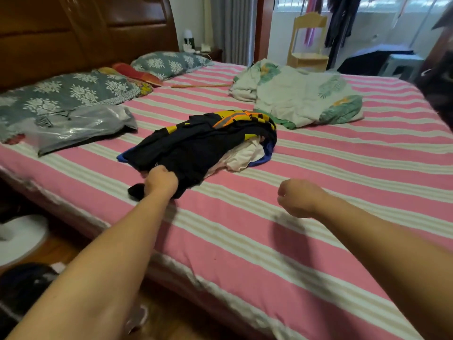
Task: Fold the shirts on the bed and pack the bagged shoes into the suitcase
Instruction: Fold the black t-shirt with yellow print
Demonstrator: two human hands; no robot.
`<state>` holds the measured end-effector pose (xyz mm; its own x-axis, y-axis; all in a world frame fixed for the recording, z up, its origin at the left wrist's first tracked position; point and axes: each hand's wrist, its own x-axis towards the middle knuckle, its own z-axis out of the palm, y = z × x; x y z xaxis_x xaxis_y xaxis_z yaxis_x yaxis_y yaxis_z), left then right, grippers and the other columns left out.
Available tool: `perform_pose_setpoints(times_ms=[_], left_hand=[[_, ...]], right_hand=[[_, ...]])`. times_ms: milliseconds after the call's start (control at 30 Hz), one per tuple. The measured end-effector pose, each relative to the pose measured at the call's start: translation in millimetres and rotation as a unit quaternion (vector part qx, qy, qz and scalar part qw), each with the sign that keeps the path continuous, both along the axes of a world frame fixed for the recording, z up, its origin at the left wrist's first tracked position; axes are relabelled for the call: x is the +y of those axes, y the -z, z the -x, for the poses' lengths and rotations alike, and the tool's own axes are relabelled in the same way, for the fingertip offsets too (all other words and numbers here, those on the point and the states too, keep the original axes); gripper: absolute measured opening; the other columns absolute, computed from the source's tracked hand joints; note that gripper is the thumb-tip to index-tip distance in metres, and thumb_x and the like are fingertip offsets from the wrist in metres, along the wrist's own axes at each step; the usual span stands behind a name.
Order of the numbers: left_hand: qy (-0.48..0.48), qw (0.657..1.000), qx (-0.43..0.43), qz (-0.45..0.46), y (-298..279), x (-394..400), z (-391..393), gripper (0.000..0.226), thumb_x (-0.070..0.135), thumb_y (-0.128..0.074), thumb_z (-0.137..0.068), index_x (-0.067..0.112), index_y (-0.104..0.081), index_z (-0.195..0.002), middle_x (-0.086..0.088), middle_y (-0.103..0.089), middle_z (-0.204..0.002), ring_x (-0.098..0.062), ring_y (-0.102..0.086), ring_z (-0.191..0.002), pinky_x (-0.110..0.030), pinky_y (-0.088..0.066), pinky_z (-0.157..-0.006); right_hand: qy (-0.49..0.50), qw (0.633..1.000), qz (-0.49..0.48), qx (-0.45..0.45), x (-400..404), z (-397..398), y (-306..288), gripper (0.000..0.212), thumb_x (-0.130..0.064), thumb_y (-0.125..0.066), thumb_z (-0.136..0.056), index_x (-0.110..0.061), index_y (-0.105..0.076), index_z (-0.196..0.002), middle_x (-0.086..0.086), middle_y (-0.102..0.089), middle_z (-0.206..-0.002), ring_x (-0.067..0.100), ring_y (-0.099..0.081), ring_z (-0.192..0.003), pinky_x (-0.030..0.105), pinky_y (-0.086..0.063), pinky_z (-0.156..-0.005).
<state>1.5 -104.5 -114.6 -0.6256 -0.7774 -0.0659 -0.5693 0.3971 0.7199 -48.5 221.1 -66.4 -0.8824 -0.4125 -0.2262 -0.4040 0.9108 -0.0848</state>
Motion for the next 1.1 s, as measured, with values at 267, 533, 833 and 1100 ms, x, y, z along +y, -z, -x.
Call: perform_pose_setpoints(times_ms=[267,533,833,1100], left_hand=[[0.374,0.904,0.181,-0.097,-104,183,-115,0.031,0.012,-0.070,-0.083,0.014,-0.046,-0.063,-0.003,-0.054,-0.085,-0.013,-0.049,-0.077,-0.030,-0.036,-0.071],[0.543,0.837,0.015,-0.061,-37,254,-190,0.014,0.019,-0.067,-0.095,0.016,-0.072,-0.107,-0.001,-0.063,-0.115,-0.011,-0.061,-0.108,-0.024,-0.043,-0.094],[0.420,0.899,-0.117,0.047,-7,191,-175,0.049,0.025,-0.066,-0.095,0.018,-0.055,-0.142,-0.007,-0.057,-0.141,-0.021,-0.057,-0.125,-0.031,-0.043,-0.108],[0.376,0.892,-0.079,0.238,-42,89,-73,0.049,0.026,-0.054,-0.098,0.023,-0.047,-0.146,-0.006,-0.050,-0.138,-0.026,-0.053,-0.125,-0.039,-0.046,-0.102]], right_hand=[[0.036,0.885,0.435,-0.161,53,-104,-28,0.083,-0.013,-0.075,-0.088,-0.033,-0.031,-0.155,-0.005,-0.044,-0.145,0.013,-0.061,-0.103,0.020,-0.051,-0.076],[0.171,0.918,0.356,0.029,136,-188,27,0.035,0.006,-0.067,-0.082,-0.022,-0.047,-0.072,0.001,-0.060,-0.070,0.016,-0.063,-0.062,0.032,-0.052,-0.059],[0.205,0.961,0.184,-0.008,180,-172,8,0.023,-0.008,-0.051,-0.090,-0.024,-0.062,-0.077,-0.001,-0.068,-0.084,0.021,-0.065,-0.076,0.031,-0.053,-0.071],[0.133,0.969,0.206,-0.009,69,-36,-27,0.027,-0.019,-0.061,-0.090,-0.017,-0.064,-0.117,0.010,-0.069,-0.113,0.030,-0.063,-0.102,0.035,-0.052,-0.087]])
